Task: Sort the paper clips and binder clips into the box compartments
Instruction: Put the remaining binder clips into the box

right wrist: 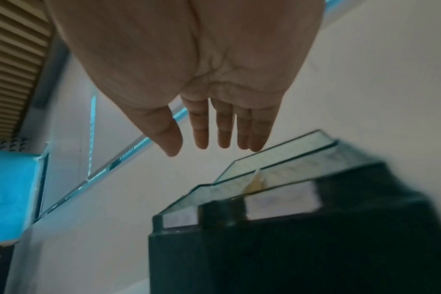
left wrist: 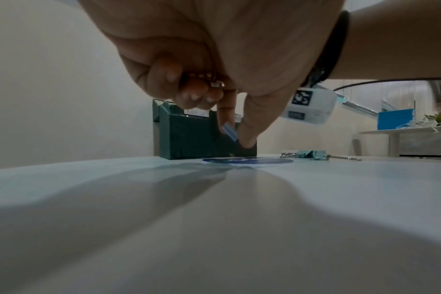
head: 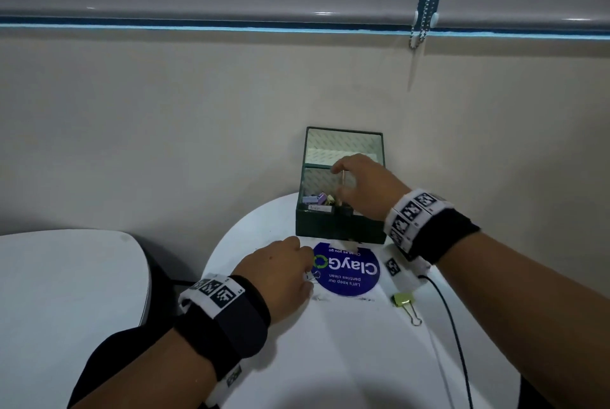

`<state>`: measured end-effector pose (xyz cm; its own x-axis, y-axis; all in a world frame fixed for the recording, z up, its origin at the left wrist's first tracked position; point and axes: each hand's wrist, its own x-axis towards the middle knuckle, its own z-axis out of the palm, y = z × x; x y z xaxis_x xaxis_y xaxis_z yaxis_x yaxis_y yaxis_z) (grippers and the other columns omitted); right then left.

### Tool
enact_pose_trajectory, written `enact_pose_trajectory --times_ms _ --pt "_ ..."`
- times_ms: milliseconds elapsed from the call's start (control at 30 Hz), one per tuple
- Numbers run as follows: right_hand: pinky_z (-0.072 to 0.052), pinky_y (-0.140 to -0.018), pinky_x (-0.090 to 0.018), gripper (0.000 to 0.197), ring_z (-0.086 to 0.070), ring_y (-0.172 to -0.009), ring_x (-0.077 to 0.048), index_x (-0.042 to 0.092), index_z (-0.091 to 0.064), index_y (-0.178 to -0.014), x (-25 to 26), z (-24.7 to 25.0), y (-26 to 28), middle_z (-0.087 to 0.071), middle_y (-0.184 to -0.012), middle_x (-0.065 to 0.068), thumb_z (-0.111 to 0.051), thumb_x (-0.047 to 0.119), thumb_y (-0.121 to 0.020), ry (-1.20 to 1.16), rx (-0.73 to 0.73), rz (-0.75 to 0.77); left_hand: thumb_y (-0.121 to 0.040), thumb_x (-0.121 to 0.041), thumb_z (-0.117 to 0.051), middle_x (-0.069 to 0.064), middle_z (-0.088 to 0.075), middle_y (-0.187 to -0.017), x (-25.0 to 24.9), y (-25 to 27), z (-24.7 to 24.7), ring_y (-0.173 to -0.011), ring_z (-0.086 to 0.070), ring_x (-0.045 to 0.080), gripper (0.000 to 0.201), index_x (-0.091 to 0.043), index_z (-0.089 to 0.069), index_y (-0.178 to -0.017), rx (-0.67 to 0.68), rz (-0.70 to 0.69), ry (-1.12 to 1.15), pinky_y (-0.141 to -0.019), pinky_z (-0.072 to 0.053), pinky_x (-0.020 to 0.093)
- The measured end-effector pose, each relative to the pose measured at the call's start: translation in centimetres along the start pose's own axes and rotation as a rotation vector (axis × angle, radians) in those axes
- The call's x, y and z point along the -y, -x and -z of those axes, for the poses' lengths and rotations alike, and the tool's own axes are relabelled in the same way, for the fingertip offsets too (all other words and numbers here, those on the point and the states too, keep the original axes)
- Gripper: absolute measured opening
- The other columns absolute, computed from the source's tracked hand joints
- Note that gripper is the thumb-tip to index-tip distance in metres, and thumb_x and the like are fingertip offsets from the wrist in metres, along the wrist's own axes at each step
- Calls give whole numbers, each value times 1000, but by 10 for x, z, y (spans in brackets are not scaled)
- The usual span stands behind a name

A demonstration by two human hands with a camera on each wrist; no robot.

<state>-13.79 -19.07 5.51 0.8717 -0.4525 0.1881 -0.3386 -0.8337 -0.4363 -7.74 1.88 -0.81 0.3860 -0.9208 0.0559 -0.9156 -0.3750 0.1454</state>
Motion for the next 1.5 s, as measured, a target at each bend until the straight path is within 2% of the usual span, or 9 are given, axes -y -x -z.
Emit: enact_pose_trajectory --times_ms 200,367,533,733,867,1000,1133,1333,1500 --pt "-46 -88 -24 24 -62 -102 -15 28 -63 -103 -90 21 77 -63 -110 5 -58 7 -92 68 72 -161 -92 -41 -58 -7 -50 -107 11 -12 18 -98 -55 16 17 -33 -57 -106 38 -26 -7 -79 -43 27" --pt "-45 -92 -29 39 -56 -105 -17 29 -59 -128 -132 17 106 -53 -134 0 -59 20 -90 236 326 -397 -91 -31 -65 -5 -50 -94 10 -67 54 -85 -55 17 8 -26 -60 -88 -115 45 77 -74 -40 27" --pt "-46 -98 -35 55 -53 -116 -19 40 -46 -136 -131 9 113 -40 -137 4 -63 35 -84 264 408 -403 -88 -22 -69 -1 -59 -91 3 -124 56 -85 -59 18 8 -17 -63 -89 -165 128 210 -63 -39 23" --pt "-50 -96 -33 53 -55 -114 -14 41 -52 -128 -130 6 116 -46 -129 8 -61 26 -77 236 350 -384 -92 -26 -65 2 -62 -129 -1 -140 45 -113 -59 22 38 -21 -59 -130 -33 135 72 -97 -49 34" --pt "-51 -95 -30 41 -57 -108 -11 41 -51 -129 -122 -2 111 -56 -124 14 -54 30 -89 141 278 -368 -93 -20 -57 0 -60 -125 -31 -114 44 -114 -56 23 34 -24 -62 -126 -179 -120 -85 -93 -49 36" --pt "-53 -90 -29 56 -60 -110 -15 51 -46 -138 -120 -8 107 -54 -124 13 -58 27 -89 104 292 -322 -94 -33 -55 -8 -60 -124 -78 -76 8 -114 -56 17 34 -34 -60 -128 157 -513 -112 -94 -48 33" --pt "-50 -86 -27 32 -57 -99 -13 45 -63 -117 -123 -11 107 -49 -108 14 -61 32 -88 168 254 -277 -100 -20 -49 -1 -53 -135 -96 -68 -24 -118 -52 25 41 -31 -48 -139 280 -745 -295 -92 -50 41" --pt "-52 -85 -30 13 -60 -91 -9 38 -60 -100 -129 -15 110 -57 -101 15 -58 38 -87 147 164 -264 -94 -32 -53 -2 -55 -112 -87 -66 -20 -104 -56 23 23 -28 -57 -116 287 -587 -254 -85 -52 42" --pt "-53 -86 -30 19 -60 -90 -10 35 -60 -104 -130 -13 108 -58 -103 14 -62 35 -86 134 135 -269 -83 -33 -65 -5 -53 -104 -79 -73 -11 -87 -55 20 18 -24 -57 -97 331 -479 -180 -75 -44 28"
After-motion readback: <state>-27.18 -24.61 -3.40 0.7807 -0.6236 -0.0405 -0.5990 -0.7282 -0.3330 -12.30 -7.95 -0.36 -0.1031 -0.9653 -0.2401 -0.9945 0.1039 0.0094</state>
